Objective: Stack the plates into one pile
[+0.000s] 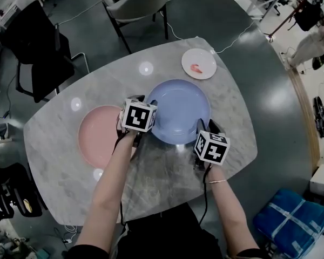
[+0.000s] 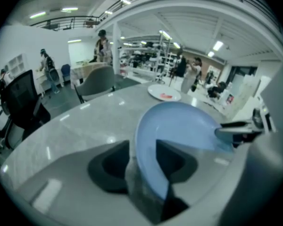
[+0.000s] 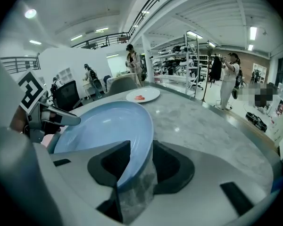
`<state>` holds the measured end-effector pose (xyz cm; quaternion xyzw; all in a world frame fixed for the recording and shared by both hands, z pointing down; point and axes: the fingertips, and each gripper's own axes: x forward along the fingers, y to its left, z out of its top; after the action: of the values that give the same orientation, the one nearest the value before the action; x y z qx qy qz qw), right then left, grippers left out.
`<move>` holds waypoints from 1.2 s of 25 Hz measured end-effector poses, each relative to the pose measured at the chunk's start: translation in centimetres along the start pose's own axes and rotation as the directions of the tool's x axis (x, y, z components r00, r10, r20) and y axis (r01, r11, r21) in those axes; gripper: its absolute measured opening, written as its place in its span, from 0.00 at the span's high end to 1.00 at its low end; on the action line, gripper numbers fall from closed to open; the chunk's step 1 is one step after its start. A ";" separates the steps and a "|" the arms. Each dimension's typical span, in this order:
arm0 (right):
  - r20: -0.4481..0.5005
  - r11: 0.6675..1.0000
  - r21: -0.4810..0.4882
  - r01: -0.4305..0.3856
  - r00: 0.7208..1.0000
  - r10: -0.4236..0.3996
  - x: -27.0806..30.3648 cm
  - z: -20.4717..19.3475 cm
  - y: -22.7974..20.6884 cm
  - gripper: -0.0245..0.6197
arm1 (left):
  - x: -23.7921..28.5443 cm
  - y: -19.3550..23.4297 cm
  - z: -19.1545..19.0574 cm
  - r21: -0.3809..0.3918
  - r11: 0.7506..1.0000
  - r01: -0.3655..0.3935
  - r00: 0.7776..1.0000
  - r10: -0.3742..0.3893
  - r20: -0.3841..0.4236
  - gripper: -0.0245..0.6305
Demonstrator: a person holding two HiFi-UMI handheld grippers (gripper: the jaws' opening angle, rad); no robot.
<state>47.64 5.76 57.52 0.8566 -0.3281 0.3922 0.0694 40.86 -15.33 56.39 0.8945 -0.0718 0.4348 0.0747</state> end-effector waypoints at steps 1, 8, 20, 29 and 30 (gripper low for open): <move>-0.005 1.000 0.001 -0.007 1.000 0.007 0.1 -0.2 0.1 0.74 | 0.2 -0.2 -0.4 0.019 1.000 0.004 1.000 -0.003 -0.027 0.69; 0.000 0.999 0.036 -0.029 1.000 0.029 0.8 -0.2 0.5 0.74 | 0.9 -0.2 -0.5 0.067 0.997 0.031 0.998 -0.027 -0.065 0.76; 0.103 0.995 0.077 -0.068 0.993 0.060 -2.7 4.7 0.9 0.76 | -4.4 -0.4 2.7 -0.046 0.998 0.044 0.992 -0.038 0.119 0.80; 0.145 0.978 -0.044 -0.206 0.967 0.211 -4.5 8.6 8.6 0.77 | -12.5 5.0 1.1 -0.179 0.982 -0.053 0.971 0.093 0.222 0.80; 0.142 0.972 -0.062 -0.226 0.962 0.232 -4.5 8.6 9.8 0.77 | -13.3 5.8 0.2 -0.199 0.978 -0.069 0.968 0.114 0.222 0.80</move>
<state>44.78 -2.81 47.06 0.8379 -0.4380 0.3253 0.0185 31.76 -20.20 46.22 0.9238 -0.1624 0.3214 0.1304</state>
